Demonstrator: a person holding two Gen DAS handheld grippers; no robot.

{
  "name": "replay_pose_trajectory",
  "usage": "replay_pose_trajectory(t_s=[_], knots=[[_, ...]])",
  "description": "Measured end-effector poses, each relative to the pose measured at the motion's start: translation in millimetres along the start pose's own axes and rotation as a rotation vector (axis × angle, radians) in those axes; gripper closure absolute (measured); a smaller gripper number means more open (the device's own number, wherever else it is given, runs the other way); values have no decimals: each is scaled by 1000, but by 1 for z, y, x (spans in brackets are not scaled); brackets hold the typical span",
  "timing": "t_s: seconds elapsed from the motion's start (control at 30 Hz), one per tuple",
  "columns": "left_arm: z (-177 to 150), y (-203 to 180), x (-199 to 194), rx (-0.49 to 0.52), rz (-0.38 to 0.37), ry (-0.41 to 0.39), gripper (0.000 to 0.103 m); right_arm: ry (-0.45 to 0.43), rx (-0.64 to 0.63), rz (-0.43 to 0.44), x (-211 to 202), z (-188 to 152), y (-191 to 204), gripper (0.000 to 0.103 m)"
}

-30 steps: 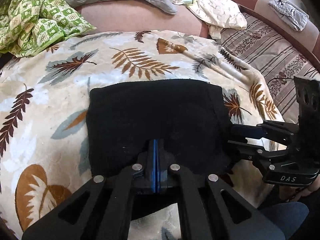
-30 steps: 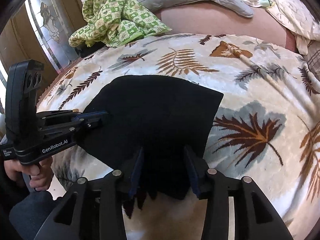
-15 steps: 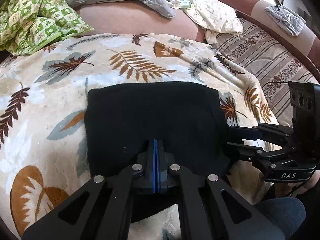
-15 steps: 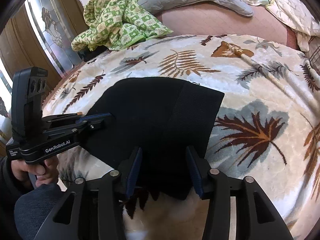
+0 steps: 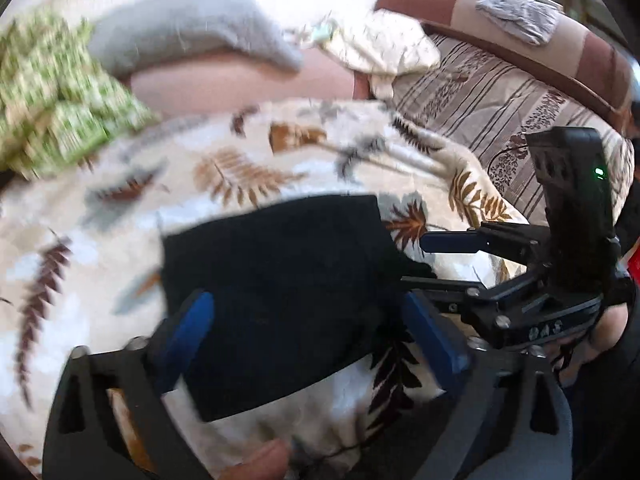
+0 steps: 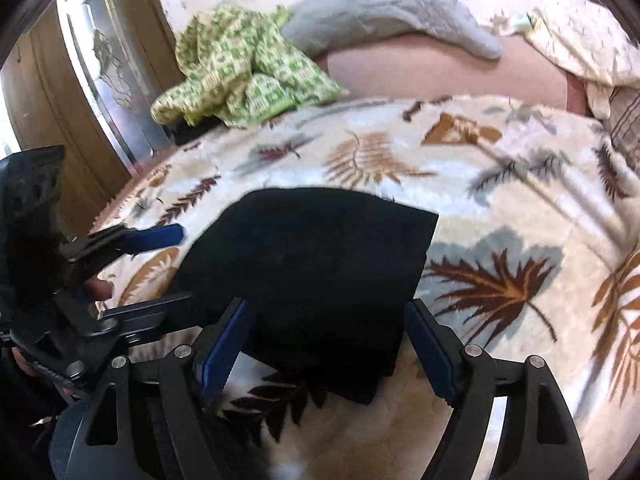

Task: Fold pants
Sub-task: 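Open the left gripper and withdraw from the folded pants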

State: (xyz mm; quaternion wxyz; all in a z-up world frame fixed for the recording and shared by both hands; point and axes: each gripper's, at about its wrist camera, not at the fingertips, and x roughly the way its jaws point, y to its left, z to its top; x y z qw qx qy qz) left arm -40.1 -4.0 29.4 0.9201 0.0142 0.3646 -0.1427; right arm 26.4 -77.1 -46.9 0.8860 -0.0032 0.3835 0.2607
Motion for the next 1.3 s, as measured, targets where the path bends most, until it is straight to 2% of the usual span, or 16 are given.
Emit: replay_pose_trajectory(t_s=[0.13,0.3,0.37,0.43,0.77,1.0,1.2,1.3], knots=[[-8,12,-23,-6,90,-55,0,16,-16,-37,-7,-6,2,23],[-22,32,-16,-66,133,56,0,41,8,-70,-7,-11,-3,23],[-28,33,-9,-75,130,114,0,54,27,-84,-5,-12,-7,23],[-32,30,-8,-80,142,134,0,53,33,-77,-6,-13,-8,23],[-35,33,-5,-111,109,144,0,74,23,-69,-1,-16,-2,22],[-32,32,-9,-105,119,134,0,53,37,-79,-4,-15,-5,22],[-32,30,-15,-92,155,93,0,50,22,-86,-5,-16,-4,22],[-32,30,-14,-73,149,102,0,53,20,-91,-4,-16,-3,22]])
